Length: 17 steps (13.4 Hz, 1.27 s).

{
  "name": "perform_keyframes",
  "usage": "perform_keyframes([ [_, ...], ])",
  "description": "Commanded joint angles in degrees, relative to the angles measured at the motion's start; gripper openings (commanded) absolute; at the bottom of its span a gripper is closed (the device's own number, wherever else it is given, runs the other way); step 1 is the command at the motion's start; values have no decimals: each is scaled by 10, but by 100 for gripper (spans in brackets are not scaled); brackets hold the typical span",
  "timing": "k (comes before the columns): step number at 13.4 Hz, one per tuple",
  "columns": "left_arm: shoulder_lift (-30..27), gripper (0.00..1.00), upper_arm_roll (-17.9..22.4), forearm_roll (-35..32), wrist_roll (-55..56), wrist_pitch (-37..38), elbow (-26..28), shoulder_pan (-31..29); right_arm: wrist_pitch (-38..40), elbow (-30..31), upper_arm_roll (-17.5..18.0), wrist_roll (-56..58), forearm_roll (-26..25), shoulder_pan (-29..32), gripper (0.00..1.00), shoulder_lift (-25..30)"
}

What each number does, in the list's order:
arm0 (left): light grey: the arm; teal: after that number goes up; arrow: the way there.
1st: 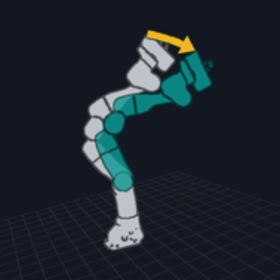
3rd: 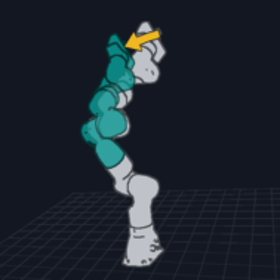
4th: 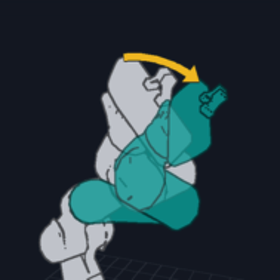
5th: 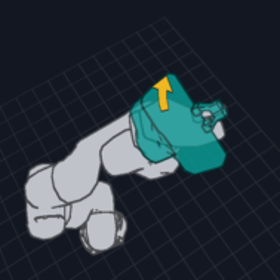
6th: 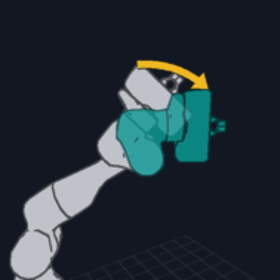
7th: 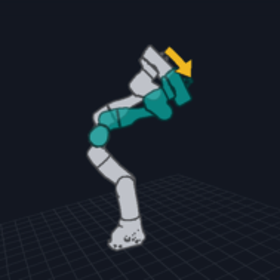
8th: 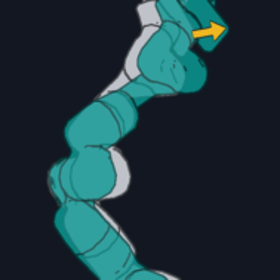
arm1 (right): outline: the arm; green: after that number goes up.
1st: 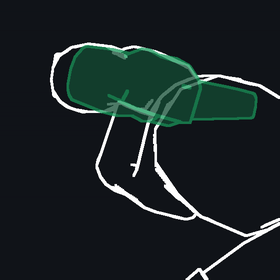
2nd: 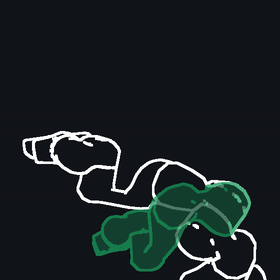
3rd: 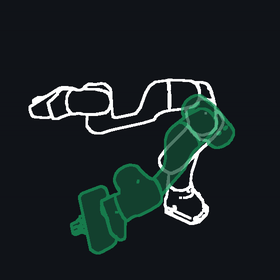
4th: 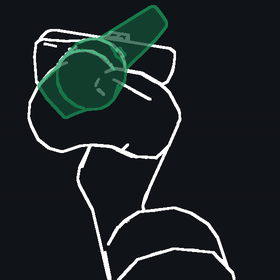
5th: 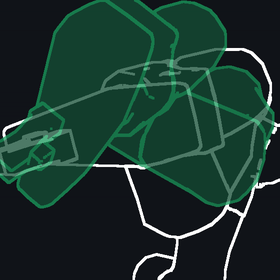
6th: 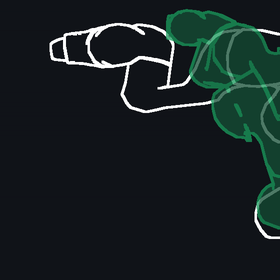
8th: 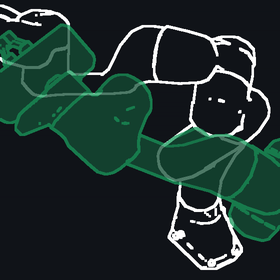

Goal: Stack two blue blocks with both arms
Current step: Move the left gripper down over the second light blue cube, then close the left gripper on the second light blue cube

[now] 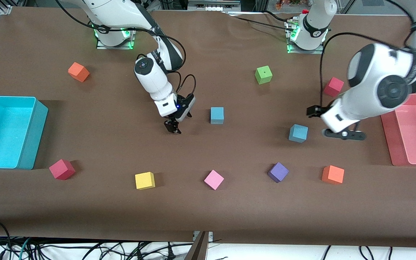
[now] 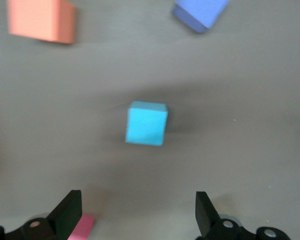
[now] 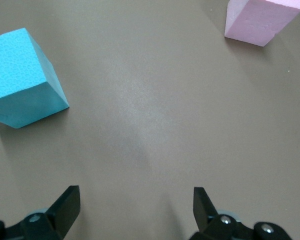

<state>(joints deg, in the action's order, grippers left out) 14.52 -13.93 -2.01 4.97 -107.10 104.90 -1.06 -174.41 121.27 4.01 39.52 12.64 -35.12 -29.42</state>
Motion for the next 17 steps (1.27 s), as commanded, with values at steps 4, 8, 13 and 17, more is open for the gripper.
perform_keyframes([
  [4, 28, 100, -5, -45, -76, -216, 122, -8, -12, 15, 28, 29, 15, 6, 100, 5],
  [8, 73, 100, -3, -45, -73, -289, 142, -11, -22, 14, 48, 31, 77, 11, 100, -4],
  [13, 90, 100, 11, -45, -29, -315, 157, -11, -26, 13, 56, 43, 77, 19, 100, -11],
  [17, 104, 100, 12, -45, -15, -326, 157, -11, -60, 0, 149, 74, 76, 105, 100, -44],
])
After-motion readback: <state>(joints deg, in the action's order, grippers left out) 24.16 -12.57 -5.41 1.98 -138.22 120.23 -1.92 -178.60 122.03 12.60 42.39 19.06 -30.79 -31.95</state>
